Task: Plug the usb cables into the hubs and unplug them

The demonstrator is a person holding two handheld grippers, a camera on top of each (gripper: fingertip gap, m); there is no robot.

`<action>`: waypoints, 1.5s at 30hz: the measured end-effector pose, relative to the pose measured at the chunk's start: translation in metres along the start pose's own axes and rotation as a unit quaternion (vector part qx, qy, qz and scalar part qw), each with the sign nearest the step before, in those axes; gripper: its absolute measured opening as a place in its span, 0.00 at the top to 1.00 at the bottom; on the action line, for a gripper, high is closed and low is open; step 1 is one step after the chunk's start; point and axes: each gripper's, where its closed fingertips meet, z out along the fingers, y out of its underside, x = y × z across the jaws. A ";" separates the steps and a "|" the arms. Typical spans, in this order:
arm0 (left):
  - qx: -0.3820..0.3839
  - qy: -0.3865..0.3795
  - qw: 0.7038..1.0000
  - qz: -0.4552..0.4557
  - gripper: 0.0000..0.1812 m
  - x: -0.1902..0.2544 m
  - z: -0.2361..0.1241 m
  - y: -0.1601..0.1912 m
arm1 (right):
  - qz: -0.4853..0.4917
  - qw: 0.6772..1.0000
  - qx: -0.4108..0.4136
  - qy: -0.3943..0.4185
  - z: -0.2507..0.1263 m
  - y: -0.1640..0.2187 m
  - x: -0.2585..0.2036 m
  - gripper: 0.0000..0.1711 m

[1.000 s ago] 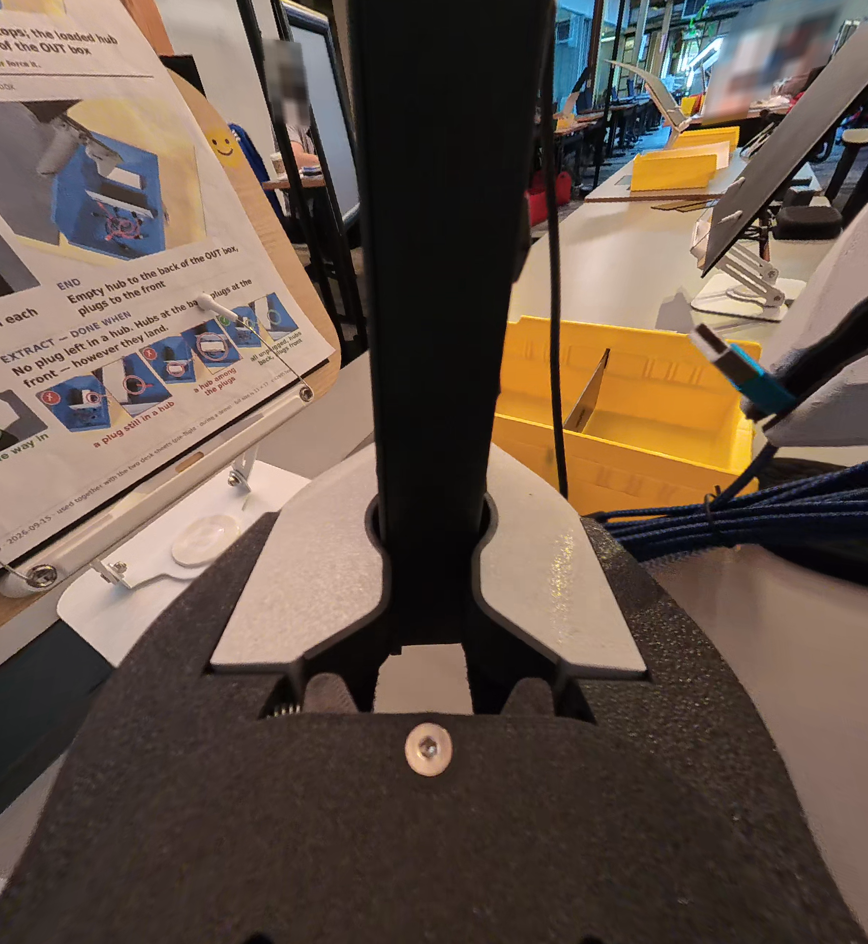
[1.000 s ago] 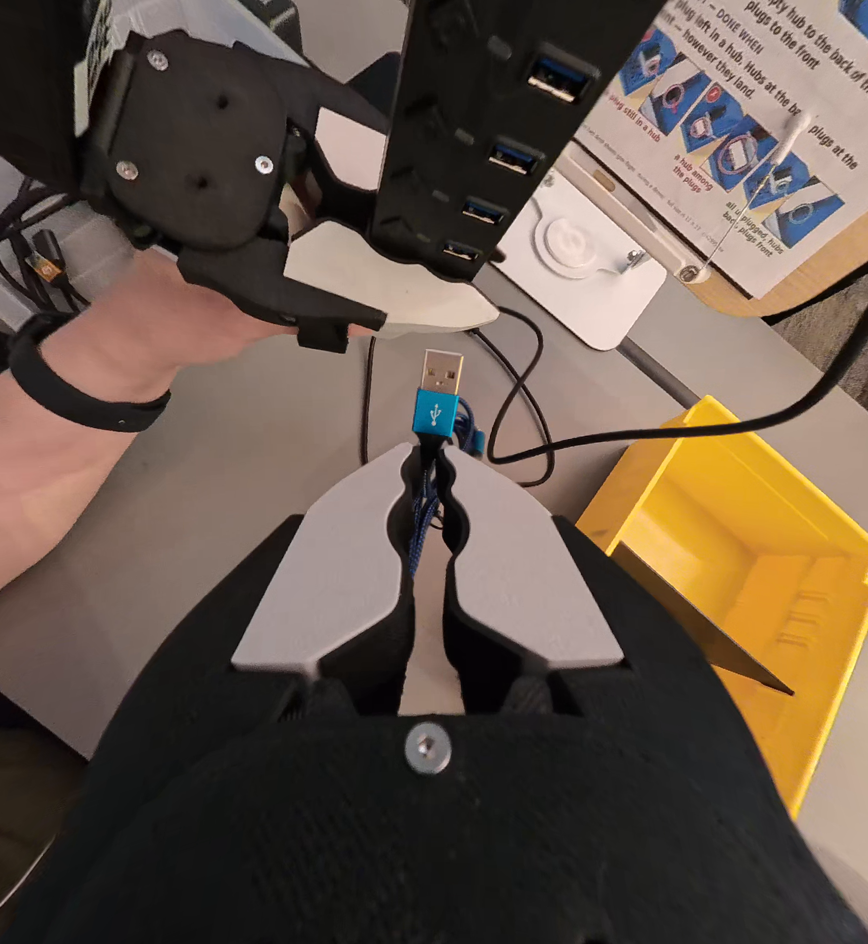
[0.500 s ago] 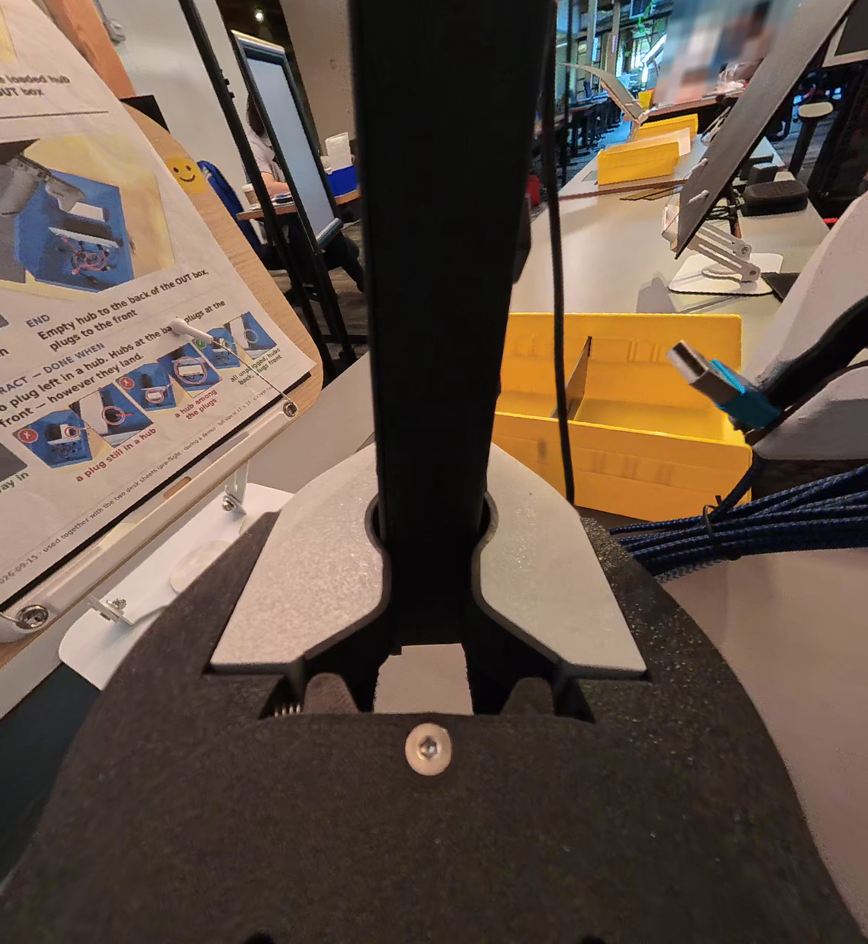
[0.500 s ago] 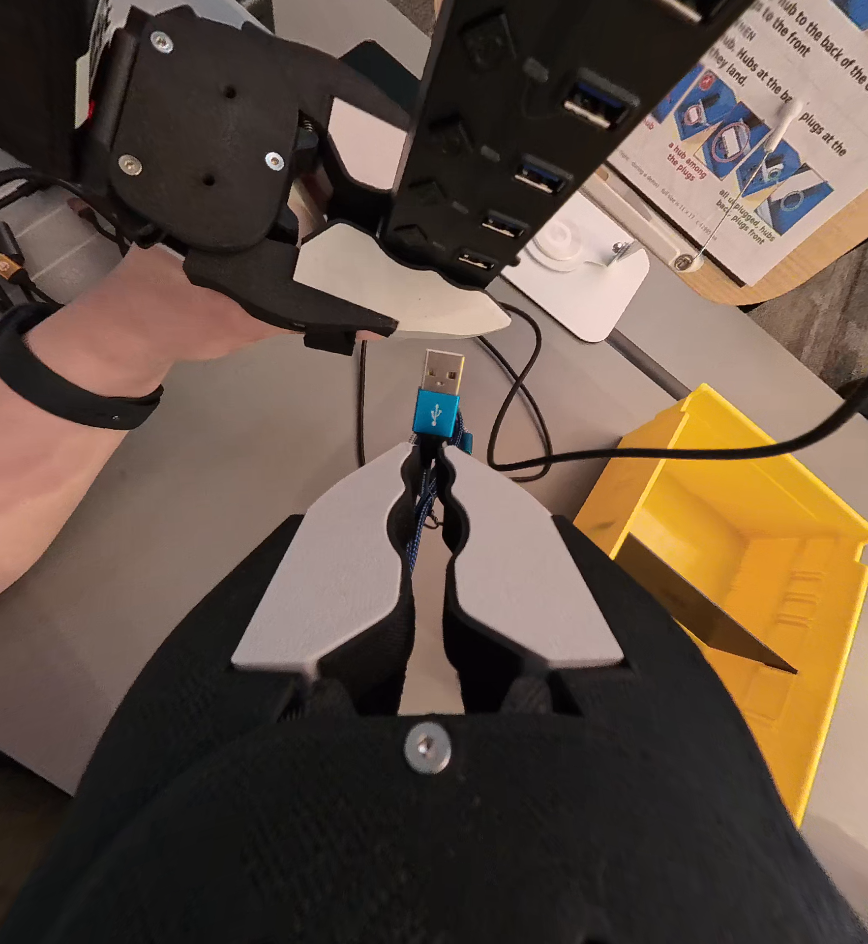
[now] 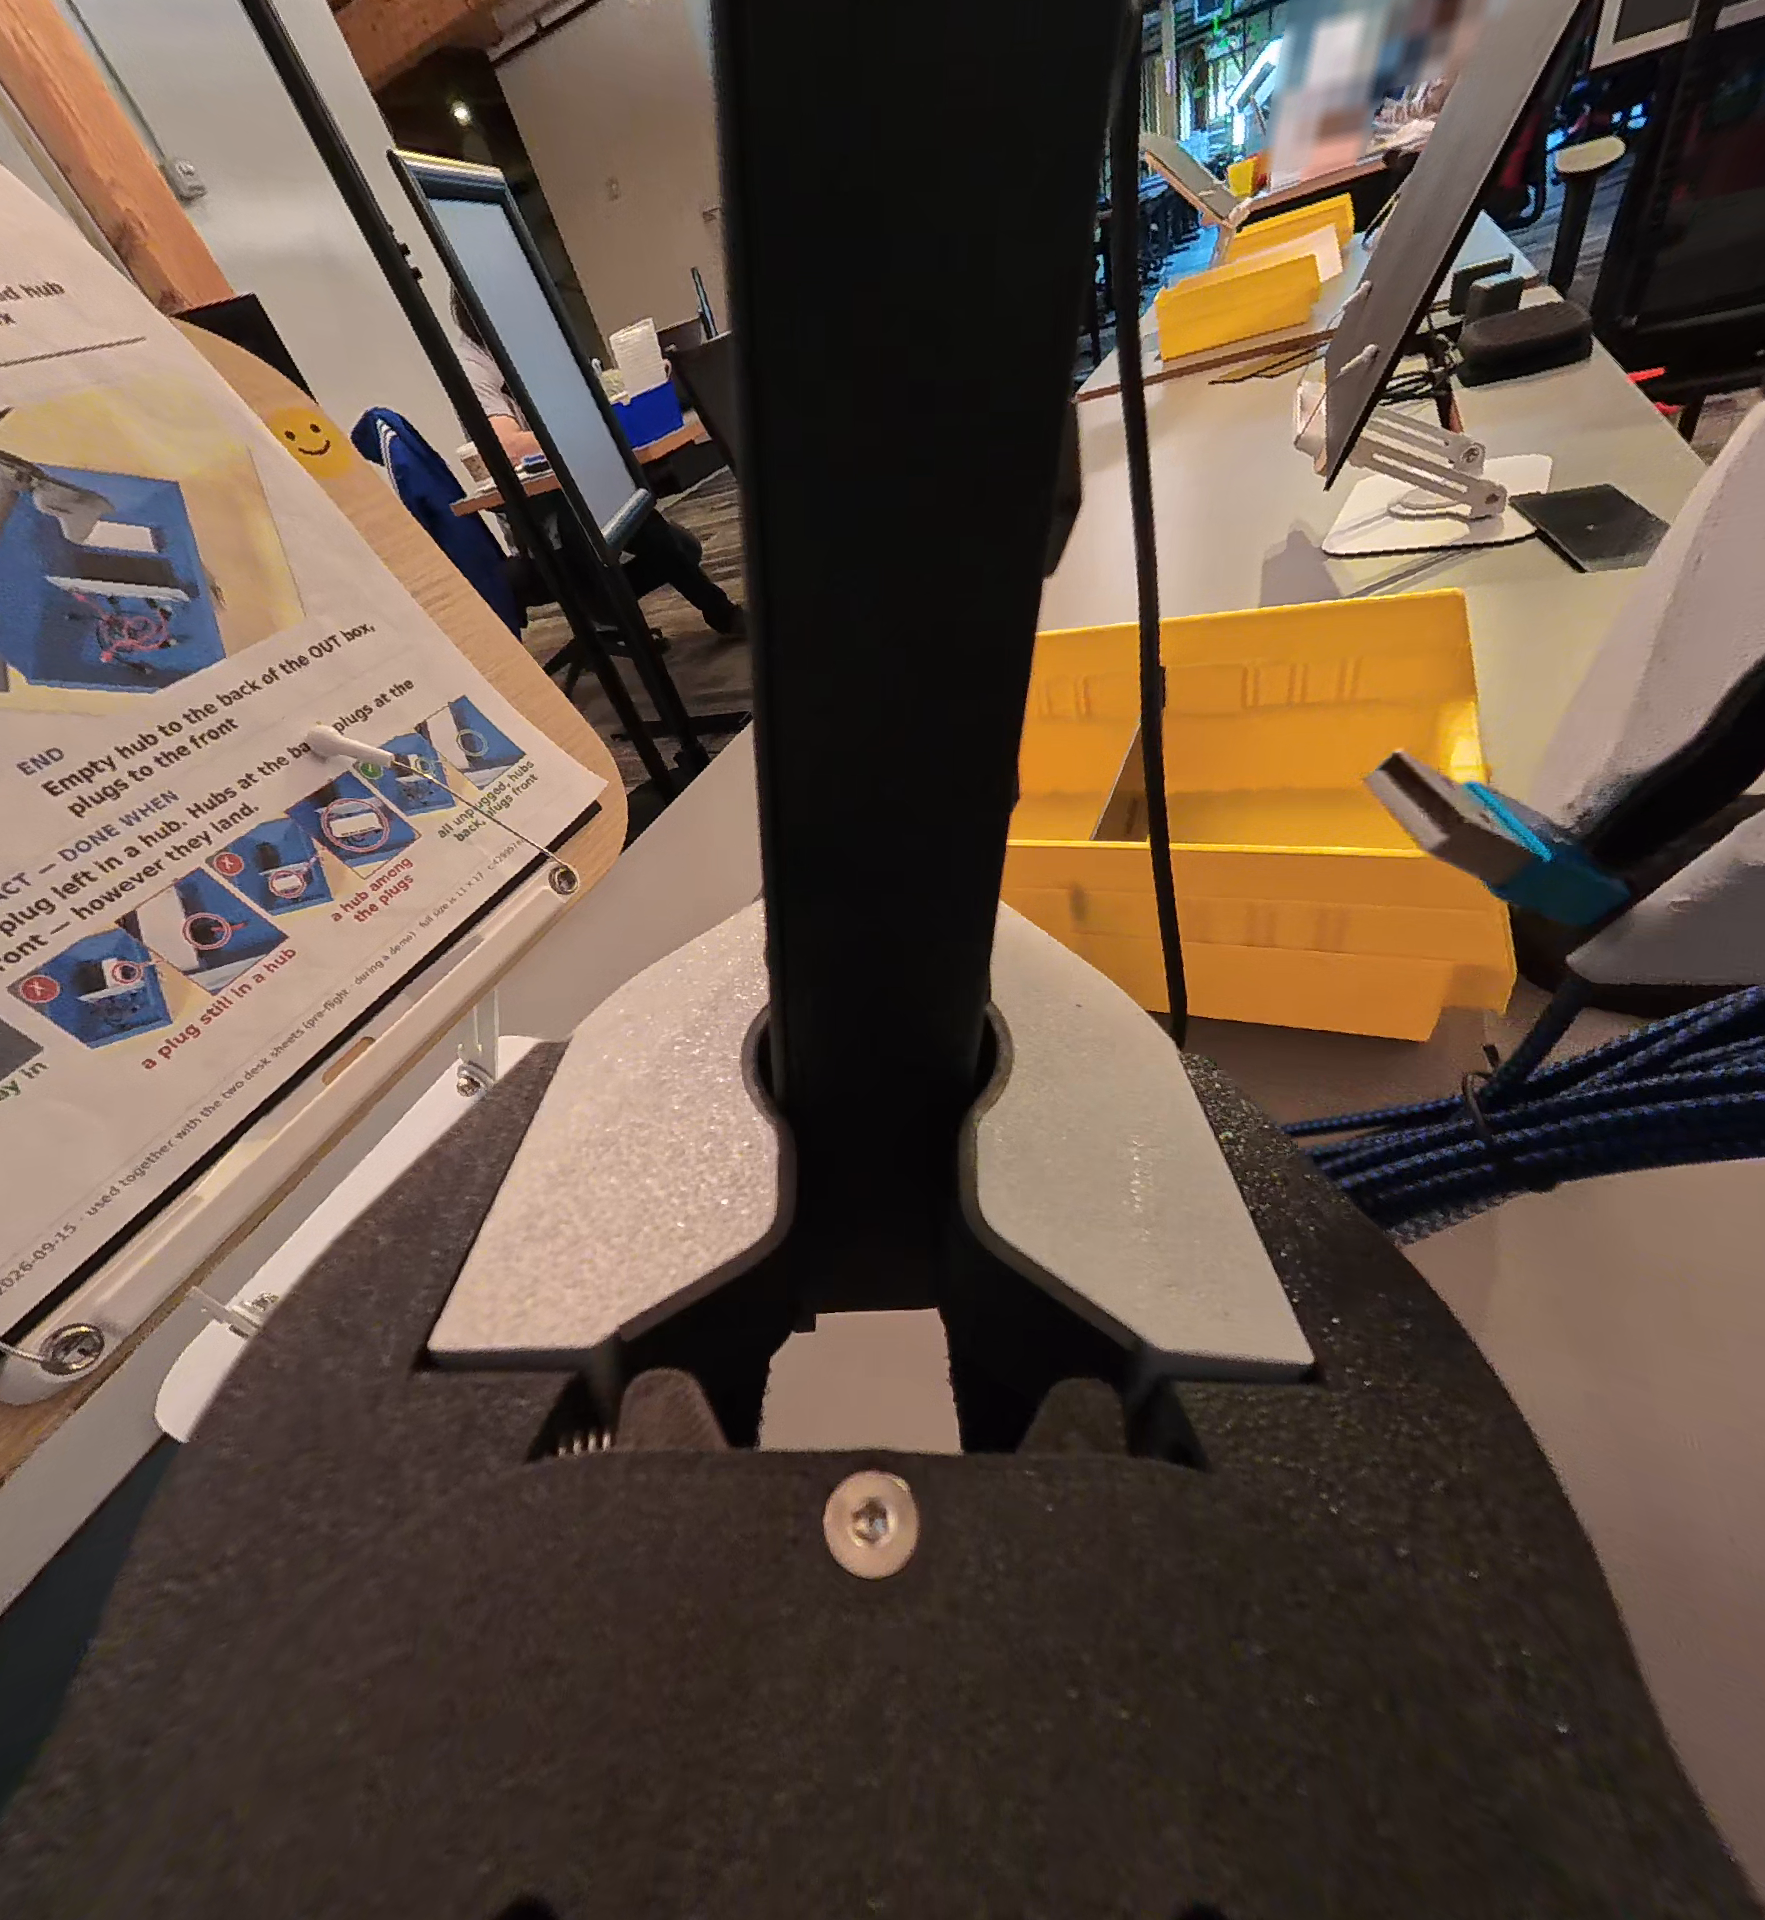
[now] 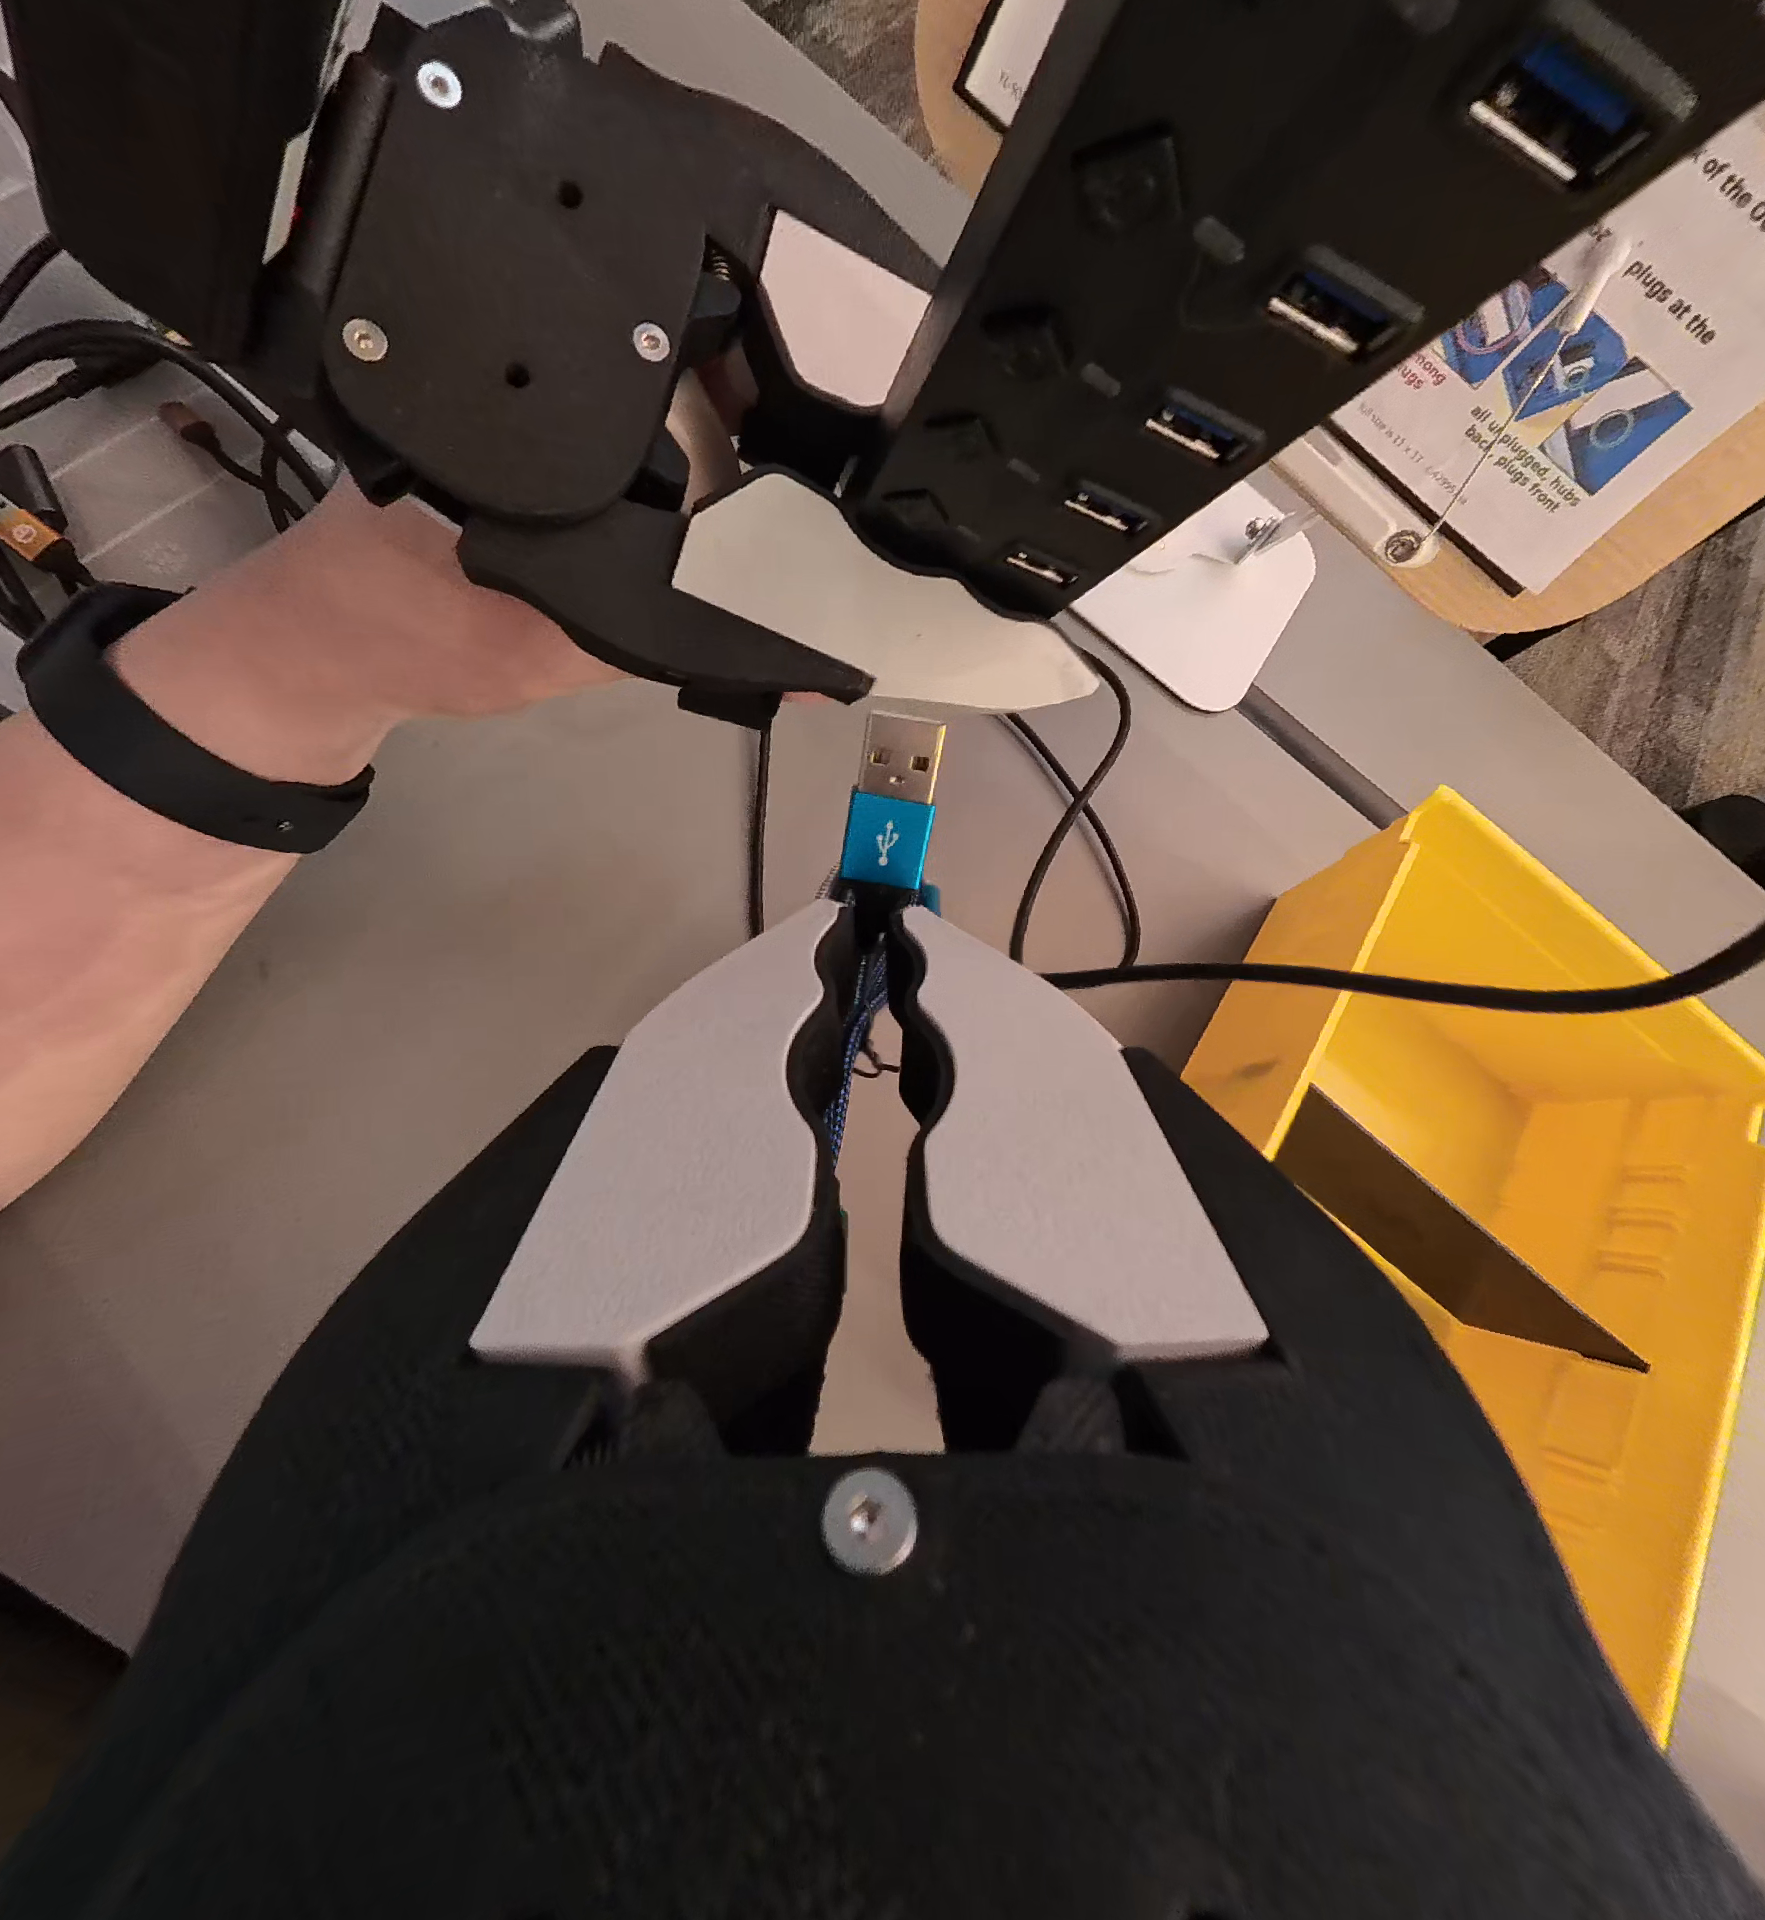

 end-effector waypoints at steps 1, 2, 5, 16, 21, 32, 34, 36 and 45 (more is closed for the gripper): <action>0.002 0.001 1.000 0.000 0.85 0.000 0.000 -0.001 | 0.000 1.000 0.000 -0.001 0.000 0.000 0.000 0.96; 0.005 0.003 1.000 -0.001 0.85 0.001 -0.001 -0.002 | -0.001 1.000 0.002 -0.001 0.000 0.000 -0.001 0.96; 0.010 0.007 1.000 0.003 0.85 0.003 -0.002 -0.004 | 0.007 1.000 0.021 -0.013 -0.003 -0.004 -0.001 0.97; 0.016 0.023 0.999 0.031 0.85 0.013 -0.002 -0.009 | 0.022 0.999 0.037 -0.016 -0.010 -0.012 0.009 0.97; 0.023 0.025 0.998 0.047 0.85 0.017 -0.004 -0.013 | 0.030 0.999 0.036 -0.011 -0.008 -0.012 0.017 0.96; 0.021 0.018 0.996 0.082 0.85 0.023 -0.002 -0.018 | 0.035 0.999 0.039 -0.009 -0.005 -0.013 0.023 0.97; 0.021 0.020 0.996 0.081 0.85 0.023 -0.002 -0.018 | 0.035 0.999 0.039 -0.007 -0.005 -0.012 0.022 0.97; 0.020 0.017 0.996 0.087 0.85 0.023 -0.002 -0.018 | 0.036 0.999 0.036 -0.009 -0.004 -0.012 0.022 0.97; 0.019 0.010 0.994 0.107 0.85 0.023 -0.003 -0.019 | 0.044 0.998 0.036 -0.011 -0.004 -0.011 0.019 0.97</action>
